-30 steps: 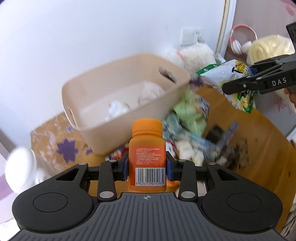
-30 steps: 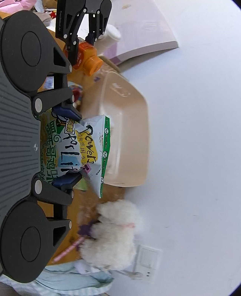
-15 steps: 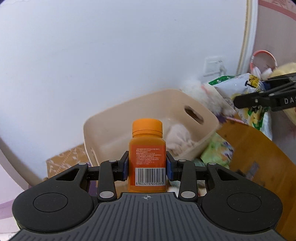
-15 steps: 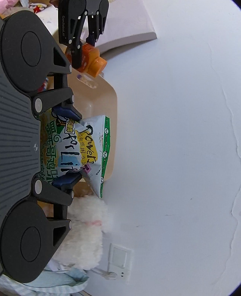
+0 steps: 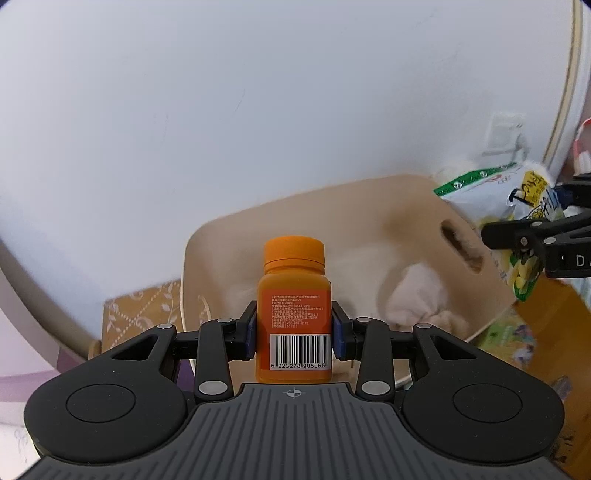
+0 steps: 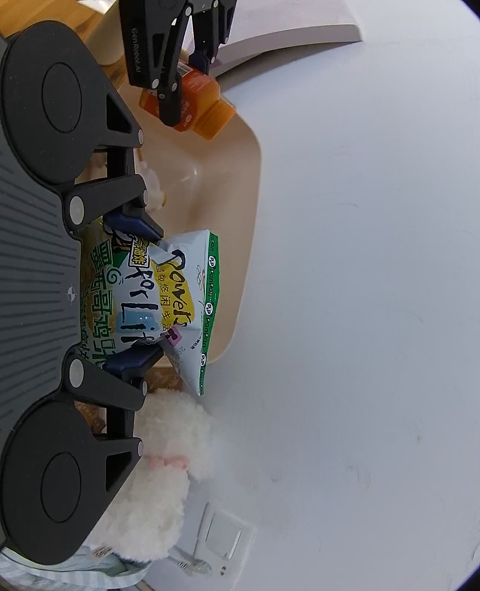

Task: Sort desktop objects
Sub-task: 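Carry the bottle and snack bag over the basket and release both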

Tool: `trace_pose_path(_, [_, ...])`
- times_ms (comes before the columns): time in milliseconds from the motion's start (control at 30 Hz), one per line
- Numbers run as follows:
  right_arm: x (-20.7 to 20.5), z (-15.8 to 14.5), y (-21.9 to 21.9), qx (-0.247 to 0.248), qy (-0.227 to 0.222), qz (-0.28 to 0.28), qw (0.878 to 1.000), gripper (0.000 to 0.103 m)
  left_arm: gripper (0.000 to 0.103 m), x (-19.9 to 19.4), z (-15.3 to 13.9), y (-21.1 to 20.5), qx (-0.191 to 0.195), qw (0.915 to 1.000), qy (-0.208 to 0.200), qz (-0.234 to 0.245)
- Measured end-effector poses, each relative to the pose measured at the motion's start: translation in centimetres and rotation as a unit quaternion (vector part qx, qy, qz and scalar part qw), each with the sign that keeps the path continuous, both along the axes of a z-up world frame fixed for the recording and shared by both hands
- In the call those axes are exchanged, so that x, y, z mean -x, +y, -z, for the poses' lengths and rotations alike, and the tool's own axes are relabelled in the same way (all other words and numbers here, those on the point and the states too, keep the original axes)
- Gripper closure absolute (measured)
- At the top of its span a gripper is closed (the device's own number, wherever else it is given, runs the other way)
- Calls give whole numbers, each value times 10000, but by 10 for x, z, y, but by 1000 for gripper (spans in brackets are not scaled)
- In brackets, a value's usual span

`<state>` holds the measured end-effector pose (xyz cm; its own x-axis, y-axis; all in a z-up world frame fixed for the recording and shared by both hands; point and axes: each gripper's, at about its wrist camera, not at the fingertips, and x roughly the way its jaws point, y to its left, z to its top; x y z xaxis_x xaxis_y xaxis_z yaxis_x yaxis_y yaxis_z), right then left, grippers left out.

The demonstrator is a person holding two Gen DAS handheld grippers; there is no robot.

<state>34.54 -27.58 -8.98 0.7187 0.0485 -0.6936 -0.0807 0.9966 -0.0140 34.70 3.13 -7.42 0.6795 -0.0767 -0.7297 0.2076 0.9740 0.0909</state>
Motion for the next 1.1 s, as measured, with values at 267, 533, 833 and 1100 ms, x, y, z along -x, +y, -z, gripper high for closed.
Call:
trace_pose_path(267, [-17,22,11,111,159,-192,9996,45,65,-6,23,-4,-218,9989,393,-166])
trace_pose_path(533, [-21,34,16,243,162,-214,9993,33,42,-3,25,-21,-628,9970,274,-354])
trace_pose_path(833, [5,23,3,189,-102,-325,9992,12,29,6,7,-20,-377,9983,-52,-433])
trace_pose_path(1100, [45,4,-30,-281,-459,-270,9982,0,27,34,-6,-16,-414,9987,-250,-134])
